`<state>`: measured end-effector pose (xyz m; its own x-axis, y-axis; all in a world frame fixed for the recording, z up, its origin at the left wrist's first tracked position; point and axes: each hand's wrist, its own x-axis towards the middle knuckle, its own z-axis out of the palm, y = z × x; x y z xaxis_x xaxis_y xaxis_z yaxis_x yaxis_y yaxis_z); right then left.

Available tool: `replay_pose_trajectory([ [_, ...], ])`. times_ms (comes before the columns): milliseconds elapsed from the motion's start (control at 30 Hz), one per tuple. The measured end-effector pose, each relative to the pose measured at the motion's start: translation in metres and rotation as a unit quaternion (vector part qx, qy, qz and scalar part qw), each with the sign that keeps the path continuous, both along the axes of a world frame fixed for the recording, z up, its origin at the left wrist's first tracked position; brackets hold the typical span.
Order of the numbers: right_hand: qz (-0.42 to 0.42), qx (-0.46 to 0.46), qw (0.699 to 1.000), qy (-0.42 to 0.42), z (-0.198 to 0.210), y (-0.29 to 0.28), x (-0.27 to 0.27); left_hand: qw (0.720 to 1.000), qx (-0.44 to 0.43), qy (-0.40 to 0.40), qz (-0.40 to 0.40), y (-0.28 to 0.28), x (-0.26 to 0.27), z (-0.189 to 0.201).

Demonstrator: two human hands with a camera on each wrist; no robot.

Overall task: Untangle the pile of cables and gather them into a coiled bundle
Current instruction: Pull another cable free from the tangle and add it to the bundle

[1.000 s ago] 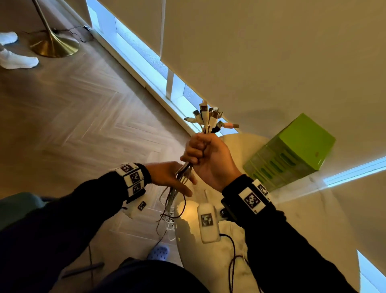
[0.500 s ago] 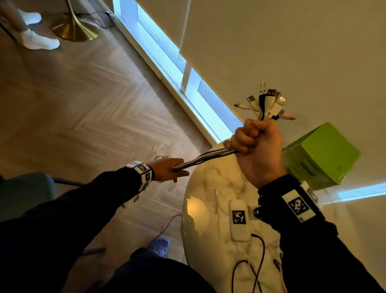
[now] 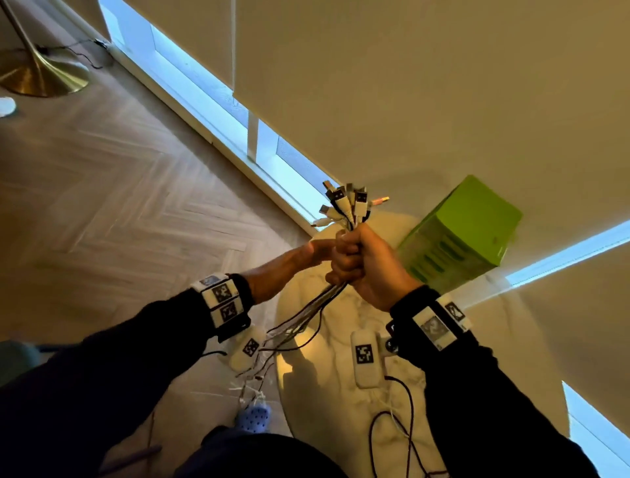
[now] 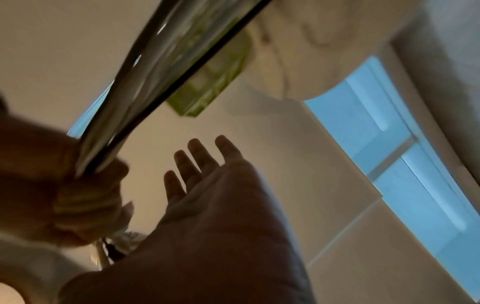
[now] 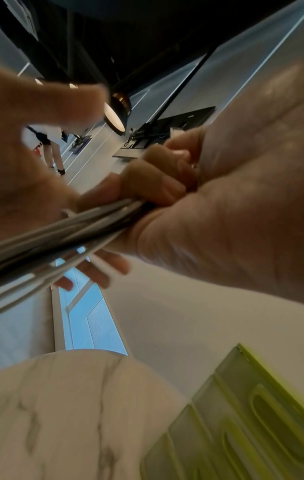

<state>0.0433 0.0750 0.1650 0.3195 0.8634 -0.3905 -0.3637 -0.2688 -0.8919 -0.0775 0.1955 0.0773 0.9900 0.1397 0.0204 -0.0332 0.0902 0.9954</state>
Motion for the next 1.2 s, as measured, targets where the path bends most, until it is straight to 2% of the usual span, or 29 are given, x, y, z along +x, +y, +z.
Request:
replay_pose_trajectory([
  [100, 0.030, -0.012, 0.999, 0.018, 0.003, -0.003, -0.005, 0.997, -0.061, -0.037, -0.001, -0.006, 0.020, 0.031],
  [200, 0.043, -0.041, 0.998, 0.020, 0.004, -0.012, -0.005, 0.996, -0.078, -0.043, -0.006, -0.008, 0.028, 0.048],
  [333, 0.051, -0.010, 0.997, 0.057, 0.002, -0.026, -0.007, 0.999, -0.018, -0.020, -0.017, -0.017, 0.032, 0.072],
  [433, 0.036, 0.044, 0.998, 0.001, -0.003, -0.029, -0.016, 0.997, 0.071, 0.030, -0.019, -0.025, 0.031, 0.090],
  [533, 0.013, 0.083, 0.996, 0.005, -0.016, -0.030, -0.019, 0.985, 0.158, 0.053, -0.041, -0.025, 0.030, 0.105],
  [600, 0.083, 0.029, 0.994, -0.057, -0.027, -0.028, -0.020, 0.983, 0.178, 0.038, -0.038, -0.021, 0.031, 0.110],
  [667, 0.169, -0.045, 0.971, -0.164, -0.041, -0.027, -0.020, 0.988, 0.150, 0.027, -0.038, -0.018, 0.030, 0.112],
  [733, 0.205, -0.091, 0.946, -0.232, -0.053, -0.024, -0.021, 0.994, 0.103, 0.033, -0.029, -0.018, 0.028, 0.112],
  [800, 0.152, -0.135, 0.915, -0.347, -0.068, -0.020, -0.012, 0.996, 0.076, 0.039, -0.006, -0.021, 0.026, 0.112],
  [833, 0.109, -0.155, 0.883, -0.429, -0.073, -0.018, -0.007, 0.997, 0.067, 0.036, 0.007, -0.023, 0.026, 0.113],
  [900, 0.052, -0.191, 0.797, -0.570, -0.080, -0.012, 0.002, 0.997, 0.058, 0.024, 0.049, -0.024, 0.027, 0.114],
  [933, 0.034, -0.196, 0.784, -0.587, -0.082, -0.010, 0.003, 0.996, 0.050, 0.018, 0.071, -0.024, 0.029, 0.115],
  [967, 0.025, -0.187, 0.801, -0.568, -0.082, -0.008, 0.003, 0.995, 0.035, 0.011, 0.088, -0.023, 0.031, 0.115],
  [1067, 0.046, -0.099, 0.904, -0.414, -0.075, -0.011, -0.007, 0.995, 0.023, 0.013, 0.097, -0.025, 0.038, 0.111],
  [1133, 0.042, -0.020, 0.948, -0.316, -0.065, -0.015, -0.018, 0.995, 0.041, 0.040, 0.082, -0.029, 0.040, 0.108],
  [1200, -0.022, 0.049, 0.974, -0.218, -0.058, -0.022, -0.027, 0.994, 0.050, 0.068, 0.069, -0.033, 0.044, 0.104],
])
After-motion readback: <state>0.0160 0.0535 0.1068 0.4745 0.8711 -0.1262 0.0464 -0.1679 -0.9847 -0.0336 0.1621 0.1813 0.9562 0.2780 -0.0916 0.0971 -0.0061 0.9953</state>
